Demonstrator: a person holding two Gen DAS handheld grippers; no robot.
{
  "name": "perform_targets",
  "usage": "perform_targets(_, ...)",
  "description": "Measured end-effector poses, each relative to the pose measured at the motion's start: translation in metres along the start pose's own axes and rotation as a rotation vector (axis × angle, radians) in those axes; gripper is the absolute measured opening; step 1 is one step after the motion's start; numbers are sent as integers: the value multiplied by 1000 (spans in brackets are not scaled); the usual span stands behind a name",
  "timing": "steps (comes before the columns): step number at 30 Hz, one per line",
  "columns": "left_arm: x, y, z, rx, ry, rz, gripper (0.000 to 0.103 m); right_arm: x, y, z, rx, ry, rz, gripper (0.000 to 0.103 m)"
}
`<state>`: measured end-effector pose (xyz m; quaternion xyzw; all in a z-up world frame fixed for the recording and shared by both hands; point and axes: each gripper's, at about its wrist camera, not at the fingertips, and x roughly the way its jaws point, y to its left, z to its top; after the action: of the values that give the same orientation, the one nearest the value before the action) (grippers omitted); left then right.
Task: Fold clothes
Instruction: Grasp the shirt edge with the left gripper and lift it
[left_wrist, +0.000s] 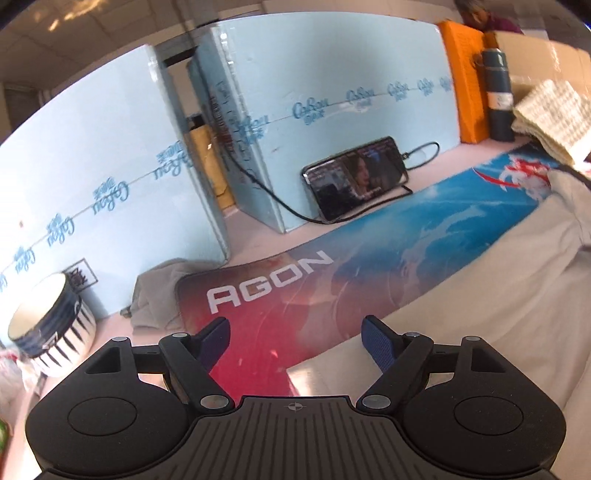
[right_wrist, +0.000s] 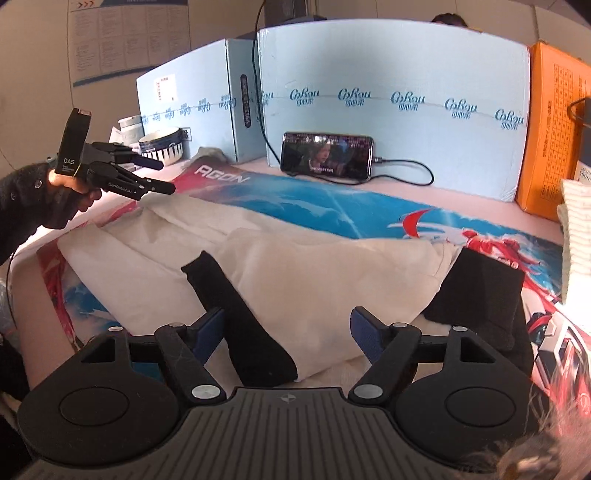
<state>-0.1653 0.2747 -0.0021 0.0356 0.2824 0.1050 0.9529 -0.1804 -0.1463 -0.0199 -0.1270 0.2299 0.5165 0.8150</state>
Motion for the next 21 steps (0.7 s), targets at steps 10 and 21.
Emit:
perform_targets(10,8,50,-22,-346,59,-161,57,44,122,27,-199,-156,223,77)
perform_targets(21,4,20,-18,-207,67,-176,24,126,233,56,-297,59,305,43)
